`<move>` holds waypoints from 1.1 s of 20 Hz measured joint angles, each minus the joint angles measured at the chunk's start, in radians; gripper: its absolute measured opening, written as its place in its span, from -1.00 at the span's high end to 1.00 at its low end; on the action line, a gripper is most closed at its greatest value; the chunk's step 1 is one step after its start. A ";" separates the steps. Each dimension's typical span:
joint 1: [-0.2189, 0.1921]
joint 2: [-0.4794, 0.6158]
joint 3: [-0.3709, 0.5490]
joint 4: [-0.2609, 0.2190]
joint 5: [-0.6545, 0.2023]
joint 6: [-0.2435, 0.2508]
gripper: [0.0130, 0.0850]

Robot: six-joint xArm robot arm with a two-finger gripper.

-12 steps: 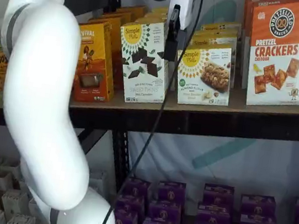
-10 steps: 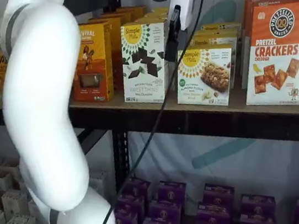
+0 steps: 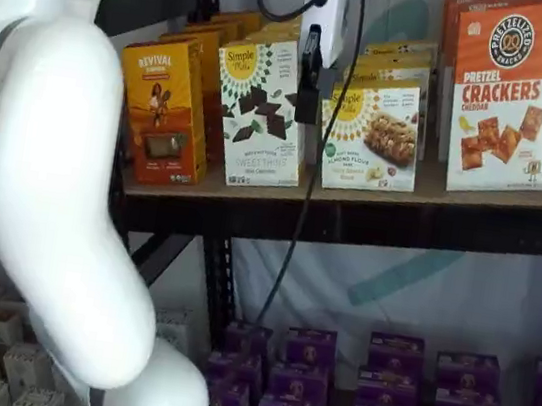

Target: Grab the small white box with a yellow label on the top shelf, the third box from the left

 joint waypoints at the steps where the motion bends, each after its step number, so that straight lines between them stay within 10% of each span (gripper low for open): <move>1: -0.011 -0.004 0.005 0.022 -0.010 -0.004 -1.00; 9: -0.090 -0.080 0.117 0.209 -0.231 -0.053 -1.00; 22: -0.024 0.040 0.053 0.093 -0.335 -0.050 -1.00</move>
